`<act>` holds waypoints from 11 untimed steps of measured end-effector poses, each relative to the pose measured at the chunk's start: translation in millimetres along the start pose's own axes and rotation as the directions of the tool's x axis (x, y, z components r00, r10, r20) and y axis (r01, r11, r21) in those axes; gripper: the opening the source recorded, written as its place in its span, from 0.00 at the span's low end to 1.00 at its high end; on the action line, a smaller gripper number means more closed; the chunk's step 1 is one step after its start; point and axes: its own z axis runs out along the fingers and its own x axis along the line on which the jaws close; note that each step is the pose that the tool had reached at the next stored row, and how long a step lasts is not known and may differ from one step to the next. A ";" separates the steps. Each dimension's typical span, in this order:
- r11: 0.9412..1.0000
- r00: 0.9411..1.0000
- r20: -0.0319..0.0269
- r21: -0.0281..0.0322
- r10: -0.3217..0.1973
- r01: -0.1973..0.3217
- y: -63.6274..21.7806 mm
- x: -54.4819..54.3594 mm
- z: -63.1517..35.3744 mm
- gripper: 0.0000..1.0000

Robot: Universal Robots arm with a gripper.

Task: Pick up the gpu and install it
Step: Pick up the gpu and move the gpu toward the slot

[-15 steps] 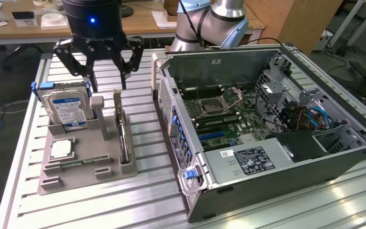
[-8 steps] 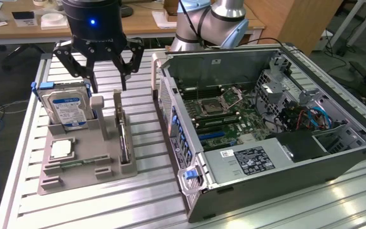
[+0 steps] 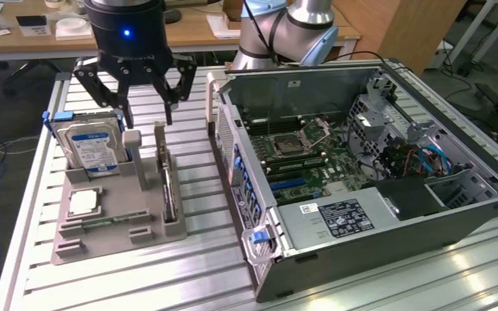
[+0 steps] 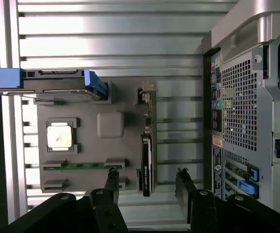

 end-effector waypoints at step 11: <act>1.000 1.000 -0.001 0.000 0.000 0.000 -5.2 -0.3 3.6 0.59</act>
